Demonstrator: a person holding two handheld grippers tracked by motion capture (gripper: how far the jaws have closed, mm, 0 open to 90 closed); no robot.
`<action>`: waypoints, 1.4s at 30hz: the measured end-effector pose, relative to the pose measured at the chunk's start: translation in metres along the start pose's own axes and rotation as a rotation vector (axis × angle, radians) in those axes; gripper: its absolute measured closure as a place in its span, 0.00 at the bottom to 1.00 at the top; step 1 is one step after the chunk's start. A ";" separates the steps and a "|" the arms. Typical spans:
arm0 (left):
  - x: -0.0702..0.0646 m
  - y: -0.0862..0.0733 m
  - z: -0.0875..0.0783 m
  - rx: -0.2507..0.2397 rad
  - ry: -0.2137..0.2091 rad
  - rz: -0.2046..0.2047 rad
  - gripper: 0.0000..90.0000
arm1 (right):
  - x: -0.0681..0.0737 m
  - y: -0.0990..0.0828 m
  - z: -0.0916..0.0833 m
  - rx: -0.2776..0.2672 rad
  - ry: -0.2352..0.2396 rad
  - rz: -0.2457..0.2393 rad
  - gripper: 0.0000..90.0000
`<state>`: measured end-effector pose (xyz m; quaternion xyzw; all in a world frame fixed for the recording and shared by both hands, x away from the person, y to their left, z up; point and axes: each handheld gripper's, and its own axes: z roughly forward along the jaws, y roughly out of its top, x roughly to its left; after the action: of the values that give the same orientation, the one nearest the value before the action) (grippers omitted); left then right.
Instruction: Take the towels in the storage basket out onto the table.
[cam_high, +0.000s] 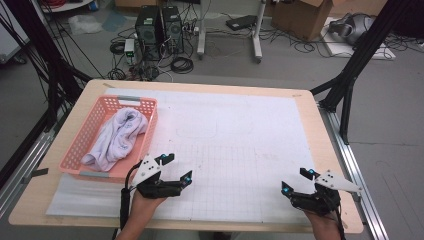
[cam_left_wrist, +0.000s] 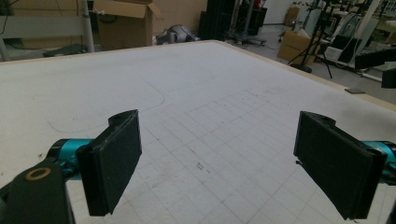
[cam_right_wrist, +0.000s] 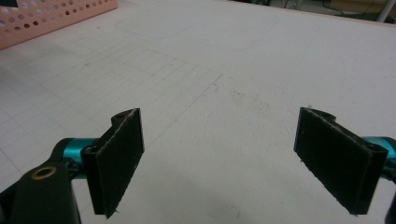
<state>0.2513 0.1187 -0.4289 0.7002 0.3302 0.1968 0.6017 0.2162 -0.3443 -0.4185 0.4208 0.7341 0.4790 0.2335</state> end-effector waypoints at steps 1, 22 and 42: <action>0.000 0.000 0.000 0.004 0.001 -0.003 0.17 | -0.001 0.000 0.000 0.000 -0.001 -0.002 0.16; -0.005 0.013 -0.010 -0.032 -0.010 0.019 0.17 | 0.005 0.002 0.002 -0.001 0.005 -0.011 0.16; 0.016 0.069 -0.036 -0.062 -0.011 0.022 0.17 | 0.004 0.001 0.006 0.007 0.010 0.004 0.16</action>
<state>0.2541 0.1519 -0.3564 0.6858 0.3130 0.2094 0.6228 0.2186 -0.3377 -0.4195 0.4208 0.7361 0.4790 0.2271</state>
